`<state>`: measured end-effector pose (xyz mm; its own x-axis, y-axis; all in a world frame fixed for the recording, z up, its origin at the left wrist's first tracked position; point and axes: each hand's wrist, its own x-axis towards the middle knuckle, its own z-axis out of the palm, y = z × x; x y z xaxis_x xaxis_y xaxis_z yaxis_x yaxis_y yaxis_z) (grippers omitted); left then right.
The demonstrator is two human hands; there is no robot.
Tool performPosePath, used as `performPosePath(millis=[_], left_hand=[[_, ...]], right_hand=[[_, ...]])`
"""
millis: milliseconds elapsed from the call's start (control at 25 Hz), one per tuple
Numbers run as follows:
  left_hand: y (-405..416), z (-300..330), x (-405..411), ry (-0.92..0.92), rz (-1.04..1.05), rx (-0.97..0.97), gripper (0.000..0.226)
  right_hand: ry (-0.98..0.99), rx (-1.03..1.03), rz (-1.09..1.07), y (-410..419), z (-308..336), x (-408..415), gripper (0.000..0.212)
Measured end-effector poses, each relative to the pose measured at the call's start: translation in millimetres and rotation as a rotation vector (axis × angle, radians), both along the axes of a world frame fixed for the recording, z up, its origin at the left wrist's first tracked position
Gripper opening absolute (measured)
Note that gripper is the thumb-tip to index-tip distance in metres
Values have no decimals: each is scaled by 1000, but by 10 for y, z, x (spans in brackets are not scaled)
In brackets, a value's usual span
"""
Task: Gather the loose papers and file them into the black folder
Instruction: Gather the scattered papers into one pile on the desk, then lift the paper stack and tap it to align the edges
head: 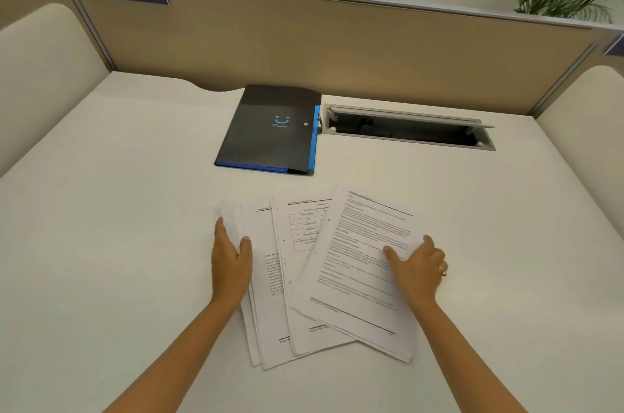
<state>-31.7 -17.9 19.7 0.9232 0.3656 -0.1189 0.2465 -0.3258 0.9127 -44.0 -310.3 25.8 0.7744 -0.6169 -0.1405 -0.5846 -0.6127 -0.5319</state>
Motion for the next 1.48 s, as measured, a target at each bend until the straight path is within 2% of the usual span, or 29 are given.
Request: performPosePath(millis=[160, 280, 360, 440, 560, 680, 760, 840, 920, 1080, 1160, 1240, 1360, 1480], left_hand=[[-242, 157, 129, 7, -145, -32, 74], [-344, 212, 275, 69, -208, -98, 79], [-373, 185, 324, 93, -259, -194, 74], [-372, 144, 340, 98, -245, -314, 64], [-315, 155, 386, 185, -179, -496, 44], [-283, 325, 424, 212, -313, -636, 32], [-299, 548, 459, 158, -385, -686, 32], [-325, 809, 499, 62, -444, -666, 31], [-349, 1087, 531, -24, -499, -587, 28], [-397, 1530, 559, -150, -571, -461, 26], [-421, 1634, 576, -190, -562, -429, 30], [-432, 1667, 590, -213, -567, -407, 28], [-435, 1718, 630, -246, -561, -384, 22], [-450, 1831, 728, -299, -540, -352, 43]], right_hand=[[-59, 105, 313, 199, -14, 157, 87], [-62, 193, 435, 322, -7, 236, 85], [-57, 269, 490, 387, -6, 252, 84], [-85, 346, 487, 406, 5, 233, 79], [-151, 572, 341, 327, 90, 199, 69], [-82, 714, 233, 196, 203, 222, 64], [2, 866, 301, 141, 366, 242, 61], [-27, 1003, 386, 142, 620, 249, 48], [-163, 1018, 397, 165, 900, 267, 39], [-454, 893, 443, 230, 1381, 307, 30], [-553, 856, 485, 260, 1526, 305, 35], [-591, 826, 491, 294, 1600, 286, 38], [-576, 775, 446, 349, 1677, 282, 28], [-573, 761, 403, 383, 1776, 333, 35]])
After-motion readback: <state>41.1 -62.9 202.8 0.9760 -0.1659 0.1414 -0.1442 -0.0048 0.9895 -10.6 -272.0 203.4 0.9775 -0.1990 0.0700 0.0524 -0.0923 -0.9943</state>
